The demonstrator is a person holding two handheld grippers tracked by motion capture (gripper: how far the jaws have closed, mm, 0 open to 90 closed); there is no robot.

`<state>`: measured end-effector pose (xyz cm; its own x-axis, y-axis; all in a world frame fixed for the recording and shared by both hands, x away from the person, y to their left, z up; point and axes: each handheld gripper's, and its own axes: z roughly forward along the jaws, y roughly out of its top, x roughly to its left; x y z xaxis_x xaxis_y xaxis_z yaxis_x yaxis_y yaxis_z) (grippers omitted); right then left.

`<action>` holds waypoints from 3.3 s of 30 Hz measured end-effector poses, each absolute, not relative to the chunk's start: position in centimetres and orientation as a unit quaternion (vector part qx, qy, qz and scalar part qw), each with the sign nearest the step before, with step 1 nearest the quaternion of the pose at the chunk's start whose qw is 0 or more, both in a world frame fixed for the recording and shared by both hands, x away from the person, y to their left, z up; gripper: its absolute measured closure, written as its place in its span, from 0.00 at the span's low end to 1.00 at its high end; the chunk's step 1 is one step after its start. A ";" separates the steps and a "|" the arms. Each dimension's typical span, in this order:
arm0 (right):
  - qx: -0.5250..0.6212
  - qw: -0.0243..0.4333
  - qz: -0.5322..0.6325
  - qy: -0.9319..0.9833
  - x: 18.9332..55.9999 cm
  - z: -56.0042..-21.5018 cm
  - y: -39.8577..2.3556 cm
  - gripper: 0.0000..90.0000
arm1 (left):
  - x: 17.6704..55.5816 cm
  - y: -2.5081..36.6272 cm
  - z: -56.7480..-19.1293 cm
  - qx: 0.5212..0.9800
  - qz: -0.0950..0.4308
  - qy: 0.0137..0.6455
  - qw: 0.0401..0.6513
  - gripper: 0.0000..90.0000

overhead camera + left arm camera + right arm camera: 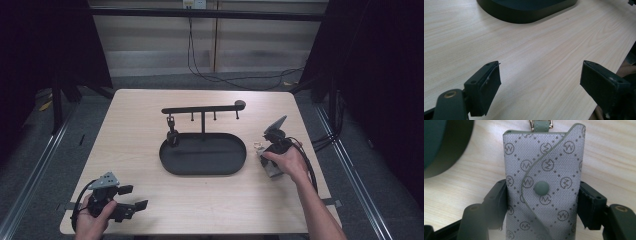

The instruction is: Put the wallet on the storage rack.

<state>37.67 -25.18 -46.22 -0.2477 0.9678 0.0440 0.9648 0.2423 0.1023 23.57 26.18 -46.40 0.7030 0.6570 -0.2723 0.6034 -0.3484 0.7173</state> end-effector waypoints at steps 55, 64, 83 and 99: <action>0.601 0.020 0.128 0.789 37.3 -38.3 -25.0 0.38 | 23.6 26.7 -46.4 0.820 0.029 0.392 0.416 0.18; 0.597 0.011 0.147 0.789 37.7 -37.4 -23.9 0.38 | 23.6 26.7 -46.4 0.823 0.028 0.388 0.413 0.18; 0.590 -0.029 0.207 0.780 39.2 -37.4 -20.6 0.38 | 23.5 25.9 -46.5 0.836 0.037 0.377 0.397 0.18; 0.604 -0.048 0.250 0.755 39.9 -40.0 -18.2 0.38 | 23.5 26.3 -46.4 0.826 0.035 0.382 0.412 0.18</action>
<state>39.85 -18.21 -39.97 -0.2658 0.8886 0.3738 0.9361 0.1453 0.3202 23.55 26.26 -46.43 0.7051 0.6606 -0.2579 0.6035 -0.3681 0.7073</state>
